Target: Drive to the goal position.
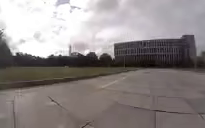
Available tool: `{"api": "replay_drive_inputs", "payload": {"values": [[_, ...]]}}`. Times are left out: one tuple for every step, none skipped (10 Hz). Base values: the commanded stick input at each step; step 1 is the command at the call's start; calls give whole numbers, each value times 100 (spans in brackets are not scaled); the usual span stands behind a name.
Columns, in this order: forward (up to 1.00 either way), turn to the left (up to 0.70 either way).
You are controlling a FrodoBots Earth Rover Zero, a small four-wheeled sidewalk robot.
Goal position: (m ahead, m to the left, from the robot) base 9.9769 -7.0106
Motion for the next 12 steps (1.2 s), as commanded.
{"api": "replay_drive_inputs", "payload": {"values": [[70, -35], [70, -35], [70, -35], [70, -35], [70, -35], [70, -35], [70, -35], [70, -35], [70, -35], [70, -35], [70, -35], [70, -35]]}}
